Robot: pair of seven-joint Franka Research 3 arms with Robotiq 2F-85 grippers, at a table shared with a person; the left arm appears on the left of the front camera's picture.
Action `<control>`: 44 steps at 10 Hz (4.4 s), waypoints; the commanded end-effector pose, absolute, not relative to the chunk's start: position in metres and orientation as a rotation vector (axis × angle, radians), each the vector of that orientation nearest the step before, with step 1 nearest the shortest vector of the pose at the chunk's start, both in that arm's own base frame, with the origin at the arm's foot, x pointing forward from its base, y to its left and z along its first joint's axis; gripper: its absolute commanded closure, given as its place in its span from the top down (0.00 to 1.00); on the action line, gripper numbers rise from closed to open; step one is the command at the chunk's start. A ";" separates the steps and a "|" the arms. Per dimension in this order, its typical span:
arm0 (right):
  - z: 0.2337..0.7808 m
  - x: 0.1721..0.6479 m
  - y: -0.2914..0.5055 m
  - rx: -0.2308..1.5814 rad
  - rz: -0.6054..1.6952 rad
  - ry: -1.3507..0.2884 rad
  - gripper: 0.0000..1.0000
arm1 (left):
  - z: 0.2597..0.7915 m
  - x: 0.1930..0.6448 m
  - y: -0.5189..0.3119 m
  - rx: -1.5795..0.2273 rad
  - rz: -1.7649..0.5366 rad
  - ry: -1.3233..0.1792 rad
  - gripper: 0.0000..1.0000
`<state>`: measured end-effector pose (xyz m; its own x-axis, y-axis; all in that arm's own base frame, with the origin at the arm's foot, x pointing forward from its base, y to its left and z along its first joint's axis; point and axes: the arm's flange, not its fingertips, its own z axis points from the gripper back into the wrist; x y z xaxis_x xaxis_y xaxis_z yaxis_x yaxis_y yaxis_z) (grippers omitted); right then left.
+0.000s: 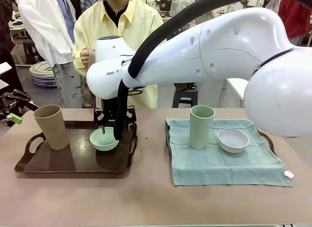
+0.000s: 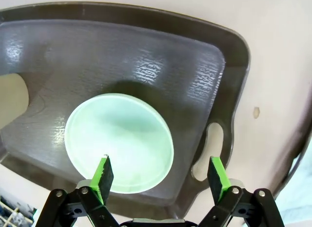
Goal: Set up a tray with a mat and arrange the tableware.
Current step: Pick up the Picnic Bowl and Reusable plastic cup from the Handle tray in front of the human's position and hold them in the air.
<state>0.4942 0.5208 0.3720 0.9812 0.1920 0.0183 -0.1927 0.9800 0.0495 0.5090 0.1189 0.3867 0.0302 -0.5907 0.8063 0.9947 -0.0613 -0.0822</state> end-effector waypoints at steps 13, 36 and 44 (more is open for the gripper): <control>0.359 0.481 0.493 0.072 0.128 -0.020 1.00 | 0.341 0.523 0.071 -0.715 -1.535 -0.667 1.00; 0.345 0.486 0.498 0.099 0.158 0.058 0.00 | 0.336 0.511 0.048 -0.778 -1.564 -0.653 0.00; 0.486 0.452 0.496 0.112 0.147 -0.075 0.00 | 0.504 0.474 0.080 -0.761 -1.669 -0.776 0.29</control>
<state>0.4647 0.4976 0.4688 0.9873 0.1518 0.0460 -0.1571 0.9762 0.1495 0.4712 0.0765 0.4781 -0.1897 -0.5483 0.8145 0.9769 -0.1885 0.1006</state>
